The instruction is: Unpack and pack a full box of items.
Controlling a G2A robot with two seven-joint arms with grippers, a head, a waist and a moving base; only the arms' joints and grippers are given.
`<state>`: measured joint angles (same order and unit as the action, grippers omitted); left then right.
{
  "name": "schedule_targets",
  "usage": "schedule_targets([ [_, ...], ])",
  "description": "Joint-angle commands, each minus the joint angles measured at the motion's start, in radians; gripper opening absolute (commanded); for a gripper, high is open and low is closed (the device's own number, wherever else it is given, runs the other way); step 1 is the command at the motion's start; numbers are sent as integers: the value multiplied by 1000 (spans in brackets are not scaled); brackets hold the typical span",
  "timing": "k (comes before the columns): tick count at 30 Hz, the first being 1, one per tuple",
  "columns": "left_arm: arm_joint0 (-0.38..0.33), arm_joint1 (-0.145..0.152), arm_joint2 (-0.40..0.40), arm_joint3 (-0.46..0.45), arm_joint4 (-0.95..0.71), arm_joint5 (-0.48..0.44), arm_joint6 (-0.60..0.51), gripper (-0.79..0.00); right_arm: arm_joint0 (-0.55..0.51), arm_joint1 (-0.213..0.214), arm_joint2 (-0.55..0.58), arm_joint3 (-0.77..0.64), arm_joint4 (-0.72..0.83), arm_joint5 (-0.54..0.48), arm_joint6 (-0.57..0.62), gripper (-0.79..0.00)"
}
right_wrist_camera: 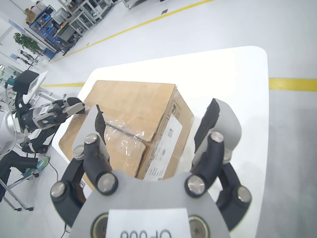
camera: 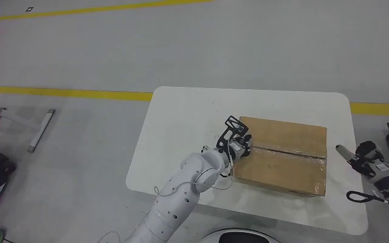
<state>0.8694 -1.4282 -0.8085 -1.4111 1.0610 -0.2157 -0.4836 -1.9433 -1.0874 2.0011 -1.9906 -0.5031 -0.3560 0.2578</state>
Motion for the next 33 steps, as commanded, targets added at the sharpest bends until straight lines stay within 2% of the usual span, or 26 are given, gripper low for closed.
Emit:
schedule_targets([
  [1,1,0,-3,-3,2,0,0,-785,-5,0,-14,-6,-15,-22,10,-326],
  [2,2,-1,-4,-5,2,-1,-1,-773,-6,-1,-20,-6,-27,-23,17,-329],
  [3,3,-1,-6,-7,1,-2,-2,-646,-6,-1,-26,-6,-35,-21,19,-339],
  [5,6,-1,-11,-13,1,-4,-5,-449,-4,-2,-36,-1,-43,-13,18,-329],
  [6,7,-1,-12,-18,1,-6,-8,0,-3,-3,-36,0,-56,-7,19,-348],
  [11,21,4,-30,-62,5,-23,-25,0,6,-5,-32,-14,-85,2,-1,-406],
  [14,42,11,-52,-104,13,-33,-34,0,15,-7,-37,-21,-102,1,-27,-486],
  [15,51,14,-60,-119,19,-35,-37,0,18,-7,-41,-22,-110,0,-39,-523],
  [18,85,23,-92,-174,26,-37,-42,0,34,-11,-63,-21,-133,-5,-96,-736],
  [19,98,28,-105,-195,36,-38,-42,0,43,-13,-75,-20,-146,-8,-118,-785],
  [27,277,74,-286,-365,94,-15,-58,0,153,-28,-273,56,-313,-12,-284,-785],
  [33,402,99,-438,-445,33,21,-110,0,308,-41,-441,127,-424,13,-298,-785],
])
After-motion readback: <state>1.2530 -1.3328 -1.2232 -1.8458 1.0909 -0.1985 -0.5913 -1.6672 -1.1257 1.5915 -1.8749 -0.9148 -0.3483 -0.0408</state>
